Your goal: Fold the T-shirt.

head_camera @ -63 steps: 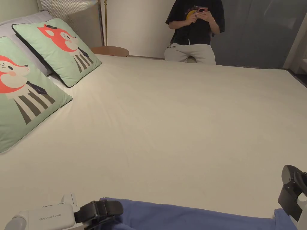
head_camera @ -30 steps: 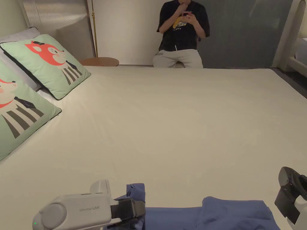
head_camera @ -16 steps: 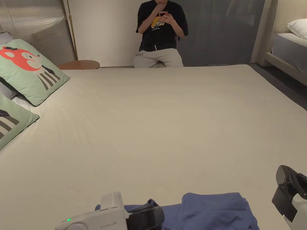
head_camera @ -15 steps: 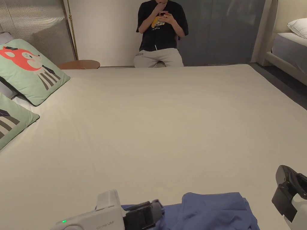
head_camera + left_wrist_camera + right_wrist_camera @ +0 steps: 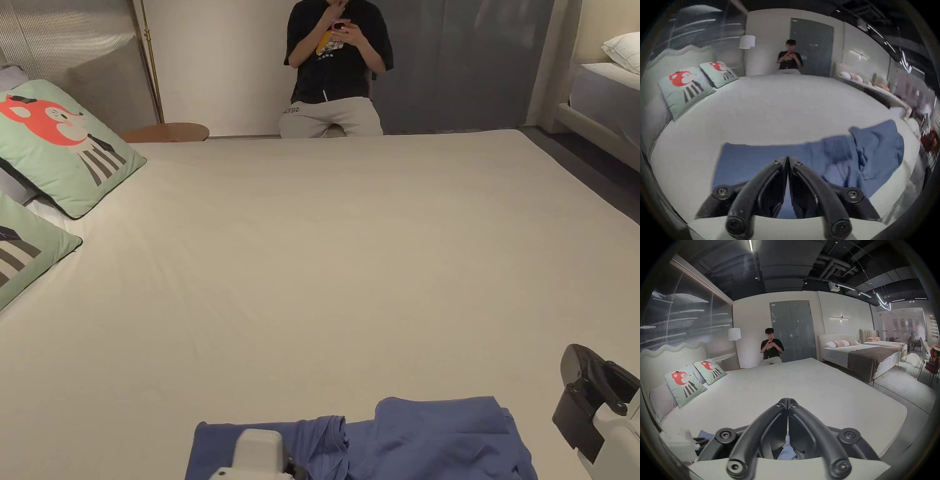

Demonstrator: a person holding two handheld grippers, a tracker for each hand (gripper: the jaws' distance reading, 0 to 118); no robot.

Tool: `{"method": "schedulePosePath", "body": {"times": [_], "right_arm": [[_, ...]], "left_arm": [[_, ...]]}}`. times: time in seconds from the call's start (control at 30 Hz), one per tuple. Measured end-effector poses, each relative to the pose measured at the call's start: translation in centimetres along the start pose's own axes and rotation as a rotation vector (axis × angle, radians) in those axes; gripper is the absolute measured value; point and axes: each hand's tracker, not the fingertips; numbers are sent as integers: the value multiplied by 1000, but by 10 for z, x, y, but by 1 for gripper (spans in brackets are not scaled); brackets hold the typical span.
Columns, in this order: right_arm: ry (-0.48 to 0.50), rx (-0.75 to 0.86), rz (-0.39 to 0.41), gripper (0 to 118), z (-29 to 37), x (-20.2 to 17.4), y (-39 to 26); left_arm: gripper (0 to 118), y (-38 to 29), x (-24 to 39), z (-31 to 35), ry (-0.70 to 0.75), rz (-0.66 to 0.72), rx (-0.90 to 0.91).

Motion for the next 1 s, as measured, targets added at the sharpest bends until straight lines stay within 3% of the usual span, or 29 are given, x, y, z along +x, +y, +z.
{"method": "schedulePosePath", "body": {"times": [0.13,0.23,0.33,0.43,0.57,0.73,0.87,0.9,0.93,0.97,1.0], "right_arm": [[-21,3,23,0,2,4,0],[-34,3,12,0,3,8,1],[-44,3,10,0,1,6,2],[-49,4,10,0,0,0,2],[-41,12,11,0,5,10,7],[-13,9,10,0,0,-3,5],[16,-1,16,0,-2,-12,3],[23,-5,19,0,-3,-14,3],[30,-9,20,0,-3,-17,1],[34,-11,19,0,-4,-19,1],[40,-14,20,0,-5,-21,0]], "left_arm": [[0,-10,41,-7,-77,-108,15],[0,-7,62,-5,-91,-115,27],[0,1,66,0,-252,-43,26],[0,10,69,9,-260,-68,50],[0,29,26,25,-347,114,79],[1,41,-92,24,-560,468,13],[1,37,-177,40,-608,667,11],[9,33,-195,41,-609,702,-11],[24,29,-214,38,-618,743,-30],[48,25,-230,34,-634,788,-57],[83,21,-243,30,-634,822,-89]]}}
